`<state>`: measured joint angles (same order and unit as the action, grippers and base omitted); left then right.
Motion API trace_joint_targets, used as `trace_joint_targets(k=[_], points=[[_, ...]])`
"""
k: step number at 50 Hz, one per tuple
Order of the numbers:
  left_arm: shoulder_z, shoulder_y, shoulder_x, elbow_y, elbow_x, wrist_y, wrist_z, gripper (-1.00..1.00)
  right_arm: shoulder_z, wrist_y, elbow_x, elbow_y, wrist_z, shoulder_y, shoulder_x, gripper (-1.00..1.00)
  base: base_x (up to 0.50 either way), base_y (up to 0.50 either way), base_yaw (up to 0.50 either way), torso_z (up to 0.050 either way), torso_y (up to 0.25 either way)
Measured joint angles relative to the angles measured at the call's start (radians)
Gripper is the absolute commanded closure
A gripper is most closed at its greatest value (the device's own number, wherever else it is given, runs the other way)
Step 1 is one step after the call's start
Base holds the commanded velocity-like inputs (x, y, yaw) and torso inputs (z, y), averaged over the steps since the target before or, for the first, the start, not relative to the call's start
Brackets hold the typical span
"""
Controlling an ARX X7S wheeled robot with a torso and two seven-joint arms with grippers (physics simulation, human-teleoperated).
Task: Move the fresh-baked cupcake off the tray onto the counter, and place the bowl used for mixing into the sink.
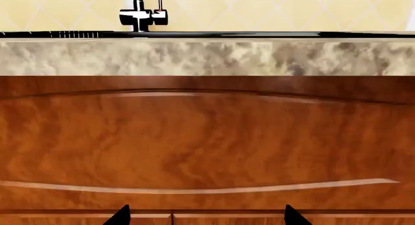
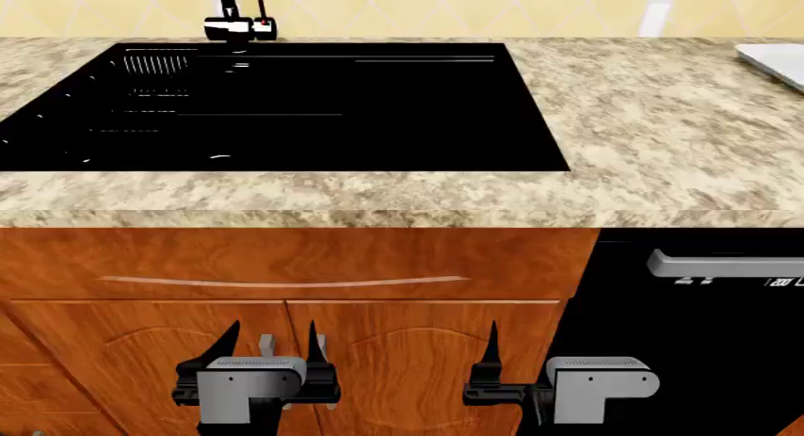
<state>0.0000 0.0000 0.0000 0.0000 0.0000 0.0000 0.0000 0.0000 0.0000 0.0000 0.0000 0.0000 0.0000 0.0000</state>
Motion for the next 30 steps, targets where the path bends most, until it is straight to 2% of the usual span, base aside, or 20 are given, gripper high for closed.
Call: trace_joint_targets(k=[12, 30], points=[[0.029, -0.002, -0.024, -0.005, -0.021, 0.002, -0.027, -1.00, -0.031, -0.004, 0.021, 0.002, 0.025, 0.001, 0.024, -1.00, 0.00, -0.01, 0.00, 0.000, 0.000], [0.071, -0.003, -0.059, -0.012, -0.050, 0.010, -0.066, -1.00, -0.071, -0.010, 0.060, 0.013, 0.057, 0.004, 0.058, -1.00, 0.00, -0.50, 0.00, 0.000, 0.000]])
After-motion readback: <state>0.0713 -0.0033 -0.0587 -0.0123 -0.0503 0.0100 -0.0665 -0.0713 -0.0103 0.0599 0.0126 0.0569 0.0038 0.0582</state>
